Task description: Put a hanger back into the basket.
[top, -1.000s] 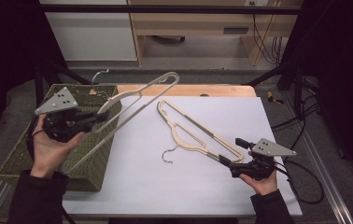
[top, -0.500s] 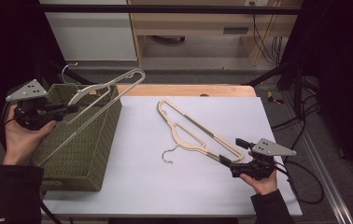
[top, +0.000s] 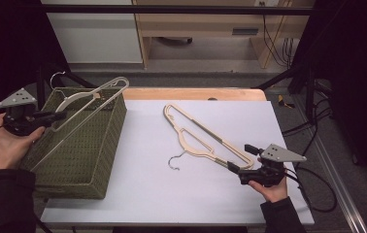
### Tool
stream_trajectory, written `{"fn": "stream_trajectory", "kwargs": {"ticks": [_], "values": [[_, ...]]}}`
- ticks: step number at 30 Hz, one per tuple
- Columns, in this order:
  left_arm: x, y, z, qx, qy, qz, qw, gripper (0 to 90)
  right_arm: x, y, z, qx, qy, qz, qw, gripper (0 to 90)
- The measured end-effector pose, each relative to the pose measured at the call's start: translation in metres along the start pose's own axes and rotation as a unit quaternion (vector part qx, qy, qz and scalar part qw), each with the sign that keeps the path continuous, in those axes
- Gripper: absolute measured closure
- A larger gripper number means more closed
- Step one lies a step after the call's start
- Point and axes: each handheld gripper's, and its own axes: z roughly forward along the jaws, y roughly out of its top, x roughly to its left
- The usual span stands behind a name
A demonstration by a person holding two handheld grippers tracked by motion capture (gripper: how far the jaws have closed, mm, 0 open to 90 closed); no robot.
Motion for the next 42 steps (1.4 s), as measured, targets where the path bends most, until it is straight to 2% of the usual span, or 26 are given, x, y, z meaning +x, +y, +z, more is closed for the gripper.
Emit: {"fn": "stream_trajectory", "kwargs": {"ticks": [4, 10, 15, 20, 23, 26, 32, 36, 39, 40, 41, 42], "values": [[0.012, -0.011, 0.001, 0.008, 0.005, -0.005, 0.9999, 86.0, 0.000, 0.000, 0.001, 0.002, 0.001, -0.003, 1.0000, 11.6], [0.021, -0.027, 0.003, 0.012, 0.009, -0.010, 0.9998, 85.9, 0.000, -0.001, 0.002, 0.004, 0.001, -0.001, 1.0000, 11.6], [0.023, -0.034, 0.005, 0.025, 0.015, 0.000, 0.9996, 85.9, 0.000, -0.002, 0.003, 0.006, 0.001, -0.002, 1.0000, 11.6], [0.024, -0.043, 0.006, 0.042, 0.027, -0.002, 0.9988, 86.0, 0.000, -0.002, 0.003, 0.007, 0.001, -0.002, 1.0000, 11.6], [0.022, -0.049, 0.010, 0.043, 0.026, -0.005, 0.9987, 86.0, 0.000, -0.002, 0.003, 0.007, 0.002, -0.003, 1.0000, 11.6], [0.015, -0.060, 0.021, 0.049, 0.023, -0.009, 0.9985, 86.0, 0.001, -0.002, 0.004, 0.007, 0.002, -0.002, 1.0000, 11.6], [-0.002, -0.078, 0.046, 0.069, 0.037, -0.007, 0.9969, 85.1, 0.001, -0.003, 0.004, 0.009, 0.003, -0.004, 0.9999, 11.6], [-0.012, -0.082, 0.053, 0.099, 0.027, -0.005, 0.9947, 83.3, 0.001, -0.003, 0.005, 0.011, 0.003, -0.003, 0.9999, 11.6], [-0.016, -0.082, 0.054, 0.106, 0.022, -0.002, 0.9942, 81.8, 0.002, -0.003, 0.005, 0.013, 0.005, -0.002, 0.9999, 11.6], [-0.018, -0.082, 0.056, 0.112, 0.010, -0.005, 0.9936, 80.3, 0.002, -0.003, 0.006, 0.014, 0.006, -0.003, 0.9999, 11.7], [-0.018, -0.082, 0.056, 0.112, 0.010, -0.005, 0.9936, 79.5, 0.002, -0.003, 0.006, 0.014, 0.006, -0.003, 0.9999, 11.7], [-0.020, -0.083, 0.059, 0.121, 0.010, 0.000, 0.9926, 77.9, 0.002, -0.003, 0.006, 0.014, 0.007, -0.002, 0.9999, 11.7]]}}
